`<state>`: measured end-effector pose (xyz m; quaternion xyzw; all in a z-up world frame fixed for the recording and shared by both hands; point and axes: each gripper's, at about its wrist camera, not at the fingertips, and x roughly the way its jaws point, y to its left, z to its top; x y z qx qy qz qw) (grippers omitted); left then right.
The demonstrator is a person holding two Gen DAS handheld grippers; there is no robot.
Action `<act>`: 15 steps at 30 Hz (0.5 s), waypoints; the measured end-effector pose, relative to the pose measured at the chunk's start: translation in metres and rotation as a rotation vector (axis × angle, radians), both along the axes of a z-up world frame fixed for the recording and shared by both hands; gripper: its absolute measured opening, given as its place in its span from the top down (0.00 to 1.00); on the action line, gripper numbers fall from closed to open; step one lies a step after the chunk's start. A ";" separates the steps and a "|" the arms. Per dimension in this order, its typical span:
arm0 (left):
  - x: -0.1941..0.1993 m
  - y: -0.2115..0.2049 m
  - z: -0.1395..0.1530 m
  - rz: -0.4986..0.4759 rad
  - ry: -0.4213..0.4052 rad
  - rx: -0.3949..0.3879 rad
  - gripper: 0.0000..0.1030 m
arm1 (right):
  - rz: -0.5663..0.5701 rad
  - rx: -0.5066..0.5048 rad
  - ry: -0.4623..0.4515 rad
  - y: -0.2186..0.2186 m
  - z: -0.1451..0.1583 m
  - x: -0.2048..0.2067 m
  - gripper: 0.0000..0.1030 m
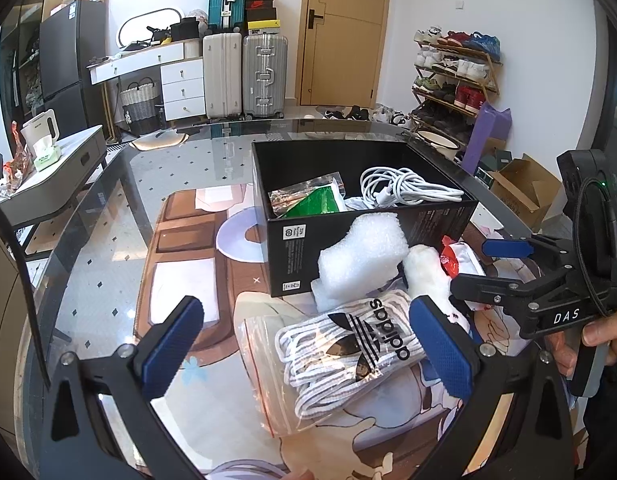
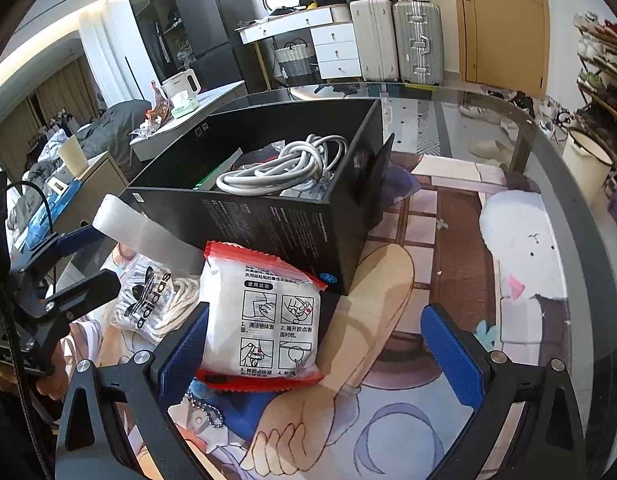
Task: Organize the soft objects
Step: 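Close the right tool on the red-and-white printed packet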
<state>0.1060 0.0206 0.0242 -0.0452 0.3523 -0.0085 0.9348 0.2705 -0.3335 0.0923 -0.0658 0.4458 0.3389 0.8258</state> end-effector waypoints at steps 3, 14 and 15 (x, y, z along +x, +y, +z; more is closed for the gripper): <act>0.000 0.000 -0.001 0.000 0.000 -0.001 0.00 | -0.001 0.008 0.010 0.000 -0.002 0.002 0.01; 0.000 0.000 0.000 0.000 0.002 -0.001 0.00 | 0.058 0.035 0.001 0.006 0.002 -0.010 0.18; 0.000 0.000 0.000 -0.001 0.001 -0.001 0.00 | 0.064 0.038 0.002 0.007 0.003 -0.011 0.21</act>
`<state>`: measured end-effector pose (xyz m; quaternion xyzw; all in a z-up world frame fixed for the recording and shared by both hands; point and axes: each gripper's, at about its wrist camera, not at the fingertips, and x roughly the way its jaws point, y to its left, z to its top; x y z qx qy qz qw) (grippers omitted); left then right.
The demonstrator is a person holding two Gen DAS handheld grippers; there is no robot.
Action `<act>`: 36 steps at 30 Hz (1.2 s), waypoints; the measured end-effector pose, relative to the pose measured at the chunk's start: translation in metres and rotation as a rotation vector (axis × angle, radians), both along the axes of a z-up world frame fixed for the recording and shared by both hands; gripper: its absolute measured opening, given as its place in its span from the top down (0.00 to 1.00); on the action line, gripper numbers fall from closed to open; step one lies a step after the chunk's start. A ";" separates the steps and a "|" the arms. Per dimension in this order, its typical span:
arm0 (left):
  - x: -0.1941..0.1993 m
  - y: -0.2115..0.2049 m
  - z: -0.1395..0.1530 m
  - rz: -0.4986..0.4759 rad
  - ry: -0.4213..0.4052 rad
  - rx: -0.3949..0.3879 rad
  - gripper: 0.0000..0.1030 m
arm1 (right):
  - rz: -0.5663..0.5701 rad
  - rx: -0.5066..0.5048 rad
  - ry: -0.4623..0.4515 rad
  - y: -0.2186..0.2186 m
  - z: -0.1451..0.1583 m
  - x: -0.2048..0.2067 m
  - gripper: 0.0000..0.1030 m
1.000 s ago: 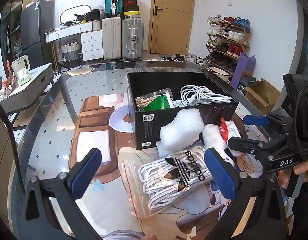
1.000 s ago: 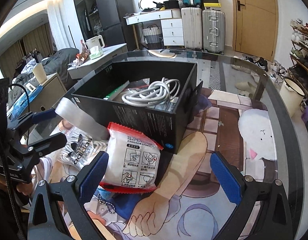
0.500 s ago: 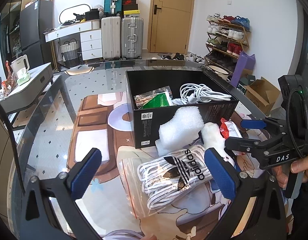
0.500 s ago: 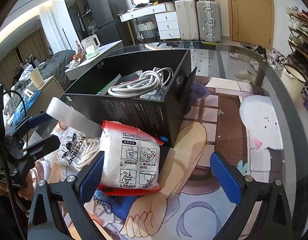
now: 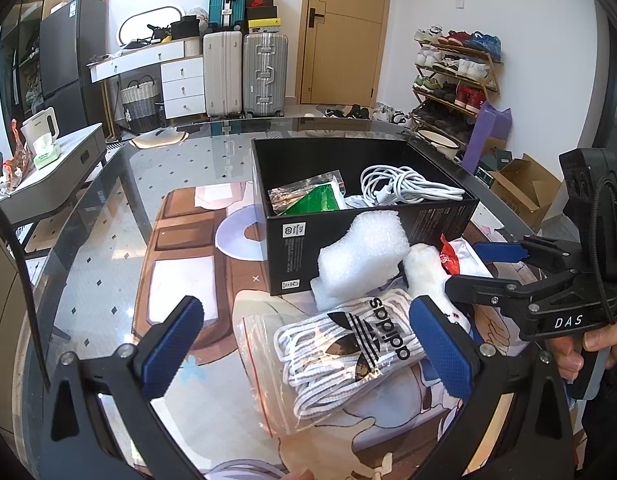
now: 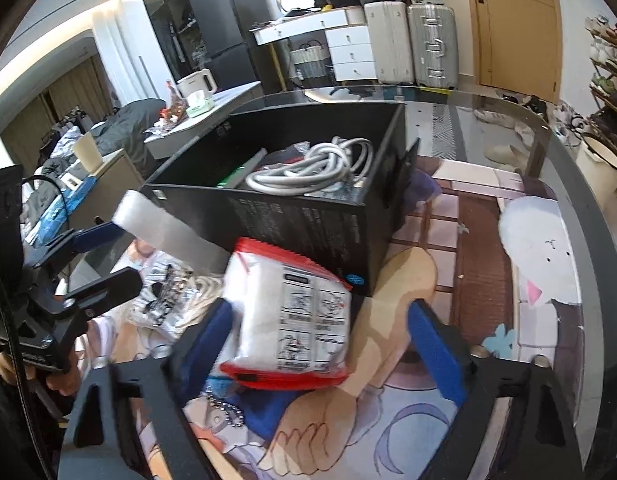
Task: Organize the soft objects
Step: 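Close the right tool on the red-and-white printed packet, then grasp and lift the white bubble wrap with the left tool while the right tool lifts the packet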
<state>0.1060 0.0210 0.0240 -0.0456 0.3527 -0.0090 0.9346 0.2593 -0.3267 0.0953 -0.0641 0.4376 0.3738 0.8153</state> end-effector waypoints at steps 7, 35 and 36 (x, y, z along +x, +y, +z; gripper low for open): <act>0.000 -0.001 -0.002 -0.003 0.001 0.000 0.00 | 0.055 0.030 -0.011 0.004 0.008 -0.010 0.52; 0.021 -0.033 -0.003 -0.090 0.051 0.043 0.61 | 0.023 0.073 -0.098 -0.018 0.036 -0.020 0.55; 0.022 -0.033 -0.003 -0.094 0.053 0.040 0.65 | 0.023 0.073 -0.097 -0.019 0.036 -0.021 0.55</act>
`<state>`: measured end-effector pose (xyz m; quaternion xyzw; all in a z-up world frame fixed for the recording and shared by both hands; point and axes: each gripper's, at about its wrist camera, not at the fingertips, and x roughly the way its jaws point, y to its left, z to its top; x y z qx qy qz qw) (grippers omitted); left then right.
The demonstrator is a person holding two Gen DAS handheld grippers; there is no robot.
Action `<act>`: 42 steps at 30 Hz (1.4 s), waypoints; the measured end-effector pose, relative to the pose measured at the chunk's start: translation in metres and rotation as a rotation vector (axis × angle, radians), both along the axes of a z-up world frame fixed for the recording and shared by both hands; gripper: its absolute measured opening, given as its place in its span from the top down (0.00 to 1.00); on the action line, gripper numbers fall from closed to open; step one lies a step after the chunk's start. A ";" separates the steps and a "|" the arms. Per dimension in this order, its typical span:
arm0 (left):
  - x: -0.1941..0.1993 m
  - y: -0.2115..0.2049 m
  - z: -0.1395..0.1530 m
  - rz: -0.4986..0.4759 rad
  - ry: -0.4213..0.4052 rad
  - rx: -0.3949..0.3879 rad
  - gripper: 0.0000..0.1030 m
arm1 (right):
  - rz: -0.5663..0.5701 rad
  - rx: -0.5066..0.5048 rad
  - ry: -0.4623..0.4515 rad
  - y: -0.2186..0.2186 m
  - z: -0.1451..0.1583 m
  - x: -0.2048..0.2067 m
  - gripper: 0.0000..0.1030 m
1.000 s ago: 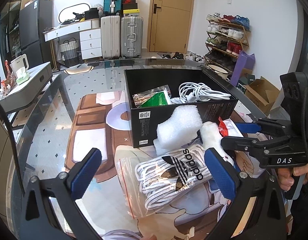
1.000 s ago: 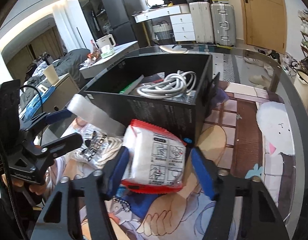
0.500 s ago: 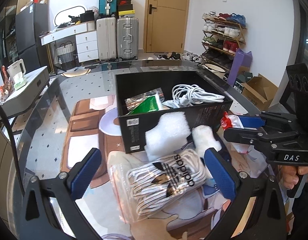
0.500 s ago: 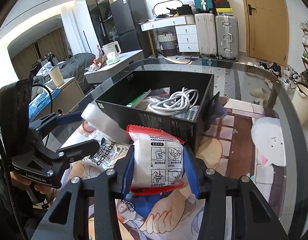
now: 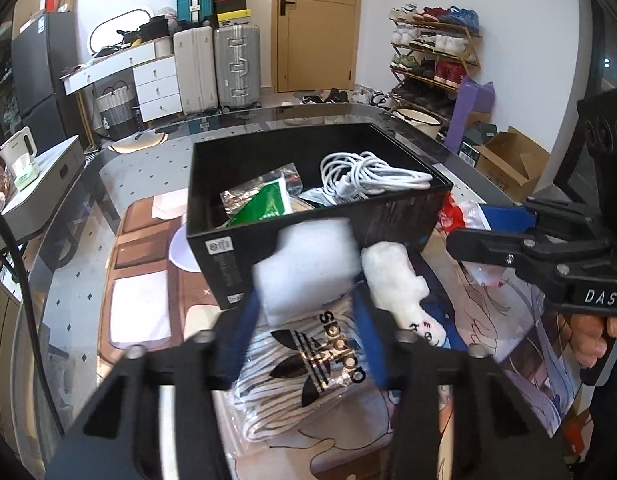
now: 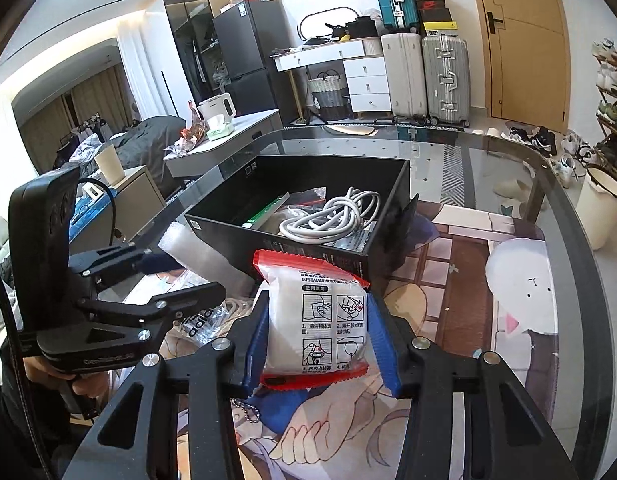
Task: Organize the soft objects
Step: 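Grasp and lift the white bubble wrap with the left tool while the right tool lifts the packet, then carry the bubble wrap with the left tool while the right tool carries the packet to the box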
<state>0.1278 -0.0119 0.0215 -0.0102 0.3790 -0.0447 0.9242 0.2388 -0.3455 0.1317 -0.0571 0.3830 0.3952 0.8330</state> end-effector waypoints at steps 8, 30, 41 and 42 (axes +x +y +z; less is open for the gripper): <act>-0.004 0.004 0.005 -0.007 -0.017 -0.022 0.68 | 0.000 0.001 -0.001 0.000 0.000 0.001 0.55; -0.022 0.013 0.046 -0.020 -0.128 -0.070 0.68 | -0.028 0.080 -0.066 -0.007 0.026 -0.004 0.55; -0.017 0.024 0.080 -0.055 -0.189 -0.089 0.68 | -0.047 0.112 -0.115 0.002 0.051 -0.005 0.55; -0.017 0.025 0.081 -0.056 -0.194 -0.089 0.68 | -0.047 0.114 -0.122 0.004 0.054 -0.005 0.55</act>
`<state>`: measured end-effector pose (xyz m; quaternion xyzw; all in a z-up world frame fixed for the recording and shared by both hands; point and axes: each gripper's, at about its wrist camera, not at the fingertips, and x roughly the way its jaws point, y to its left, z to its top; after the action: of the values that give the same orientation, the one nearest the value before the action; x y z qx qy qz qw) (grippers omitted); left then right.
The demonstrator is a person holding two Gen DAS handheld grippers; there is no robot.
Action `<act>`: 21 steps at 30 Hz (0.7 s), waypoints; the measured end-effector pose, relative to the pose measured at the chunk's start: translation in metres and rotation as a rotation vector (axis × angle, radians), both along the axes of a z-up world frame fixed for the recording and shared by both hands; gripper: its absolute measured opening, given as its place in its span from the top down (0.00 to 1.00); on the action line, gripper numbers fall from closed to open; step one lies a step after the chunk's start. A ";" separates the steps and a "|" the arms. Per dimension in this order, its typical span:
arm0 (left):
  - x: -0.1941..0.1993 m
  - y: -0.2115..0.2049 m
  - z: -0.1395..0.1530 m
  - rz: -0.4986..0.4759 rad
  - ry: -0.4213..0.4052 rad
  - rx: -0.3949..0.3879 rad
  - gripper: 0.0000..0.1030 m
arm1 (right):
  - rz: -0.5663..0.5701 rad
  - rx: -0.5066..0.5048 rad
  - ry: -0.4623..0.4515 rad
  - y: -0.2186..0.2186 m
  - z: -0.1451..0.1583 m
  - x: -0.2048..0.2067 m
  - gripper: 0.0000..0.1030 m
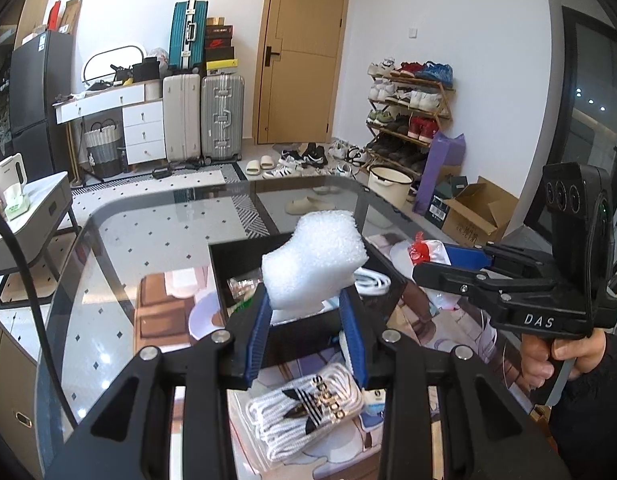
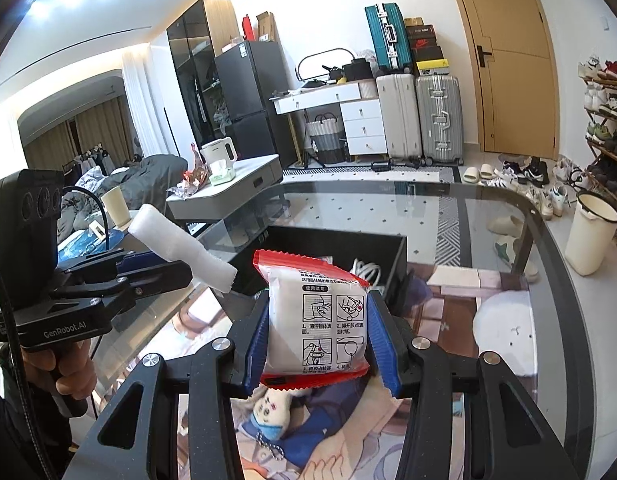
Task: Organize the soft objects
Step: 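Carry the bubble wrap with the left tool while the right tool carries the packet to the box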
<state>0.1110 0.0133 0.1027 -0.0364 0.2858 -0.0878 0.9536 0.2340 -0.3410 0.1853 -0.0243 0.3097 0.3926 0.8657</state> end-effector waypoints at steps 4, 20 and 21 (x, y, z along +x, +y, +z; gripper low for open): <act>0.007 0.003 0.006 0.002 -0.011 0.002 0.68 | -0.001 0.006 -0.010 0.008 0.006 0.002 0.55; 0.048 0.015 -0.005 0.002 0.034 -0.026 0.68 | -0.021 -0.030 0.009 0.038 -0.002 0.032 0.55; 0.051 0.013 -0.006 0.001 0.038 -0.026 0.68 | -0.021 -0.032 0.013 0.039 -0.003 0.036 0.55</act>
<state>0.1624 0.0263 0.0968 -0.0504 0.3028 -0.0903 0.9474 0.2697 -0.3016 0.1825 -0.0322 0.3217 0.3787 0.8672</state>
